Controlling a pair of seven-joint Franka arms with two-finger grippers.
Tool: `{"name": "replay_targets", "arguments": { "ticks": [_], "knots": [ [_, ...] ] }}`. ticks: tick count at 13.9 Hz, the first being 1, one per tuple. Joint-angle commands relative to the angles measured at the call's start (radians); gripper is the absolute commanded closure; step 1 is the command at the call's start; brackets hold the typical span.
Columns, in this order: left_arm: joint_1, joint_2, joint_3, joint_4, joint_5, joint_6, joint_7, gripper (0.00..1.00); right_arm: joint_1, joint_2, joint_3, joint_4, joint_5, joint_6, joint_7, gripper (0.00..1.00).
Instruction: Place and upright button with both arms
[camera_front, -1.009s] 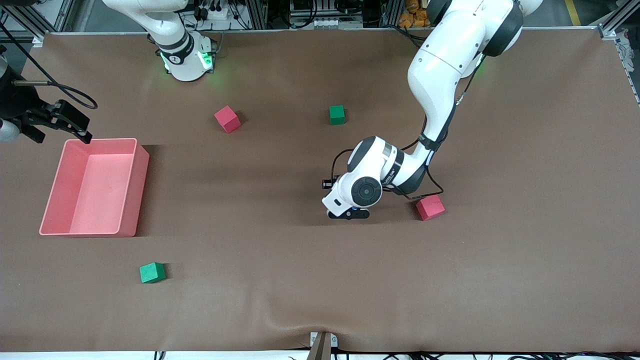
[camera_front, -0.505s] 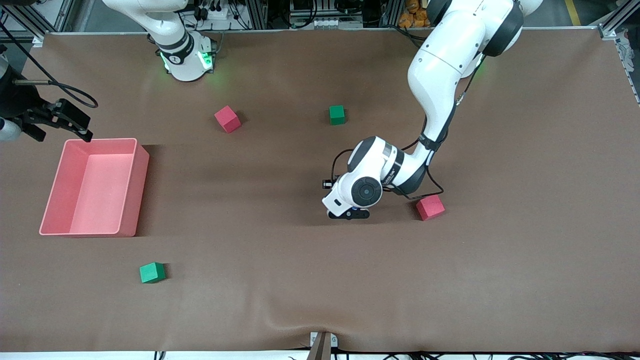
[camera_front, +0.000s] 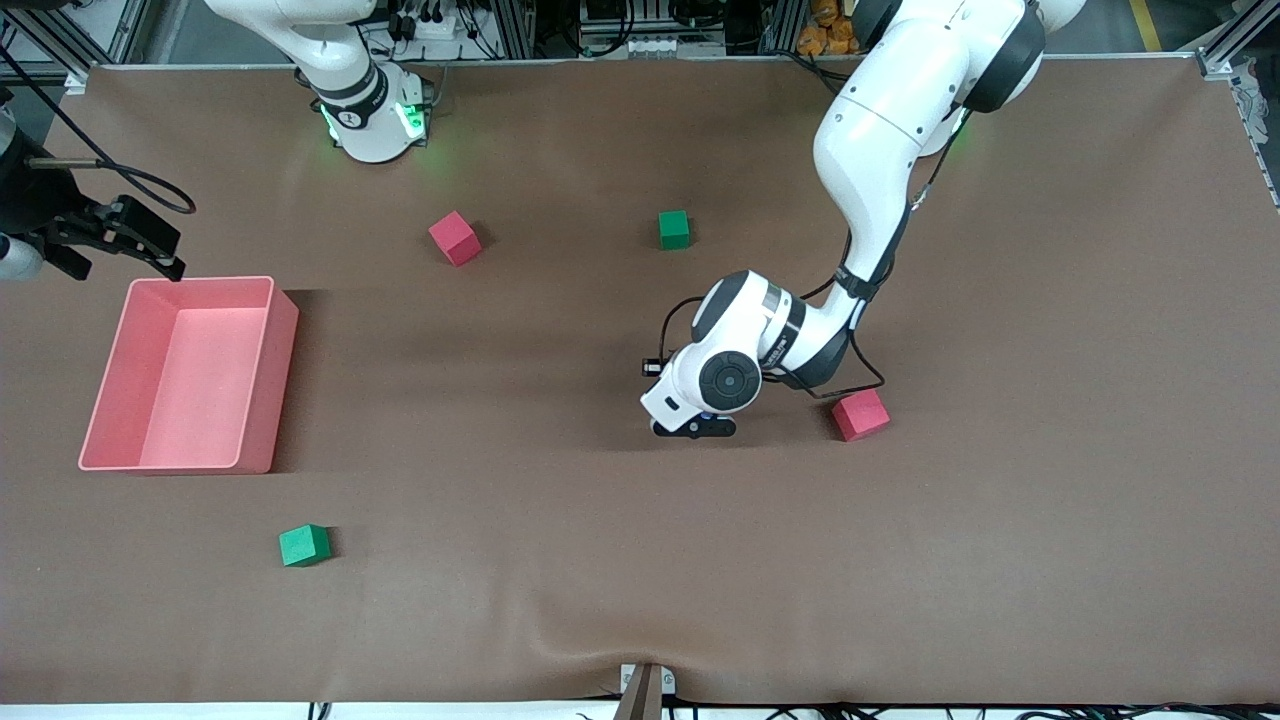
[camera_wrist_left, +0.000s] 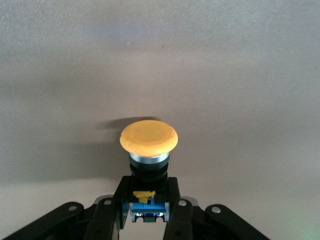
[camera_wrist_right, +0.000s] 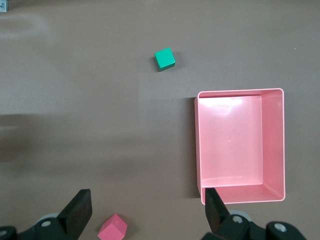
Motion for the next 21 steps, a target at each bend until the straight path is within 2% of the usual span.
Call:
{"name": "replay_targets", "arguments": {
  "ticks": [1, 8, 12, 14, 17, 21],
  "knots": [
    [-0.011, -0.036, 0.015, 0.008, -0.008, -0.012, 0.009, 1.0, -0.018, 0.009, 0.013, 0.026, -0.017, -0.019, -0.013, 0.0],
    [-0.027, -0.111, 0.019, 0.008, -0.005, 0.051, -0.001, 1.0, -0.018, 0.009, 0.015, 0.024, -0.014, -0.021, -0.014, 0.0],
    [-0.059, -0.111, 0.03, 0.008, 0.013, 0.206, -0.005, 1.0, -0.018, 0.009, 0.013, 0.024, -0.013, -0.035, -0.014, 0.0],
    [-0.095, -0.104, 0.05, 0.008, 0.019, 0.289, -0.076, 1.0, -0.018, 0.009, 0.013, 0.024, -0.013, -0.038, -0.013, 0.0],
    [-0.195, -0.101, 0.129, 0.008, 0.035, 0.33, -0.166, 1.0, -0.018, 0.009, 0.013, 0.024, -0.011, -0.044, -0.013, 0.0],
    [-0.384, -0.088, 0.309, 0.005, 0.071, 0.41, -0.271, 1.0, -0.019, 0.009, 0.013, 0.024, -0.003, -0.042, -0.013, 0.0]
  ]
}}
